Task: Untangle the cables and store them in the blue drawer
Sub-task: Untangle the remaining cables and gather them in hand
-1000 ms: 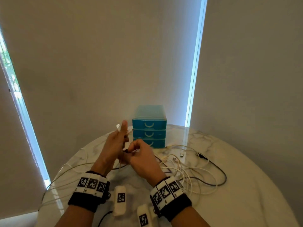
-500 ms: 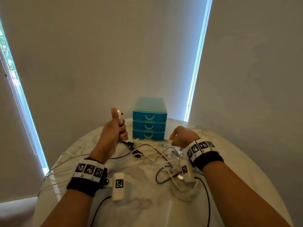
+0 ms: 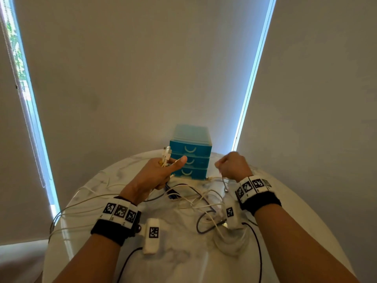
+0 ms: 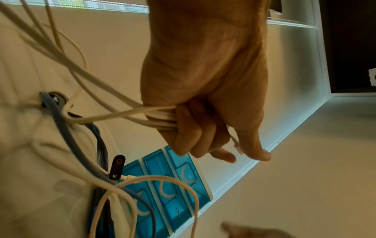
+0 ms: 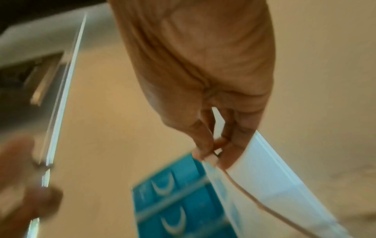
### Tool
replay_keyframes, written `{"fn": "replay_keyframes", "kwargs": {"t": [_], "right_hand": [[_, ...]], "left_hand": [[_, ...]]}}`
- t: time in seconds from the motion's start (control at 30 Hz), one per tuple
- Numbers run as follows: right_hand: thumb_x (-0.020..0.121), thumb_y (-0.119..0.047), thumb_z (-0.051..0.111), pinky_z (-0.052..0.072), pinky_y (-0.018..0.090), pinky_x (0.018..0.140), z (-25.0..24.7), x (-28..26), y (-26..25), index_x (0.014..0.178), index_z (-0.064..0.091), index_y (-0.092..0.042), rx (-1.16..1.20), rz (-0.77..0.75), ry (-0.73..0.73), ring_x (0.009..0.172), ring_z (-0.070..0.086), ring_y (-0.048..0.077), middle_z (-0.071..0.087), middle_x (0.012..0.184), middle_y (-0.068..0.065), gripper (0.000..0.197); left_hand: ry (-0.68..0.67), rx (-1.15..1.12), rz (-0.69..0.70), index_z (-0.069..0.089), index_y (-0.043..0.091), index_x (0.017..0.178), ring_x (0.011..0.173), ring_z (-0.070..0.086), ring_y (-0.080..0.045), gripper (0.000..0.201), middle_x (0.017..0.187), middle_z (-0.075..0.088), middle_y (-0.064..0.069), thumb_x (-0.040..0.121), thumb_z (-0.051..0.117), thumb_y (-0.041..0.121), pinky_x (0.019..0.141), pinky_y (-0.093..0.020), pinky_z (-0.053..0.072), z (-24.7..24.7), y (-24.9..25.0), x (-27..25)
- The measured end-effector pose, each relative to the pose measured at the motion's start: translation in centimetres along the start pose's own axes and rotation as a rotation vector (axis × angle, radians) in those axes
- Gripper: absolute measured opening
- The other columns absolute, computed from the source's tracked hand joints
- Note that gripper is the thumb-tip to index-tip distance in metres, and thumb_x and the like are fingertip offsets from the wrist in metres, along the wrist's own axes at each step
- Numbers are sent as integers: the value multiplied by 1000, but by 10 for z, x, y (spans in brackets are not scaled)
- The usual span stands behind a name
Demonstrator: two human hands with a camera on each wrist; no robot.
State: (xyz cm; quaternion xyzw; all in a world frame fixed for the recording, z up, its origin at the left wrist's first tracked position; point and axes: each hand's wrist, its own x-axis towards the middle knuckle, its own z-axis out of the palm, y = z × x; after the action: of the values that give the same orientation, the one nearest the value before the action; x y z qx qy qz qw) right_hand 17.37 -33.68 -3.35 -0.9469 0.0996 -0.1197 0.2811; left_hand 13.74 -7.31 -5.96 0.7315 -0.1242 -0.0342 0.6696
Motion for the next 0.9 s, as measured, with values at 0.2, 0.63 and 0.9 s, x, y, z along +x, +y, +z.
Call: {"fn": "replay_keyframes", "kwargs": {"t": [0.2,0.63,0.9], "right_hand": [[102,-15,73,64,33,93,-86,-45,-61,111,76,-5,1134,-252,184,101,80,23,82,101,11,14],[104,-6,65,65,34,92,26,-90,-36,135,63,4,1744,3,-104,117,76,33,73,129,27,33],[107,-21,64,61,39,103,41,-105,-28,133,66,0,1583,-40,-257,120,75,28,77,125,19,33]], "left_hand": [[162,-181,104,74,20,119,54,28,-12,54,62,37,4,89,73,65,52,-32,24,-4,-1,4],[71,192,149,83,13,94,43,52,6,36,49,60,20,98,72,47,48,-10,37,12,13,-5],[56,222,199,84,17,90,67,69,8,16,74,79,14,89,86,33,61,-7,47,15,2,-1]]}}
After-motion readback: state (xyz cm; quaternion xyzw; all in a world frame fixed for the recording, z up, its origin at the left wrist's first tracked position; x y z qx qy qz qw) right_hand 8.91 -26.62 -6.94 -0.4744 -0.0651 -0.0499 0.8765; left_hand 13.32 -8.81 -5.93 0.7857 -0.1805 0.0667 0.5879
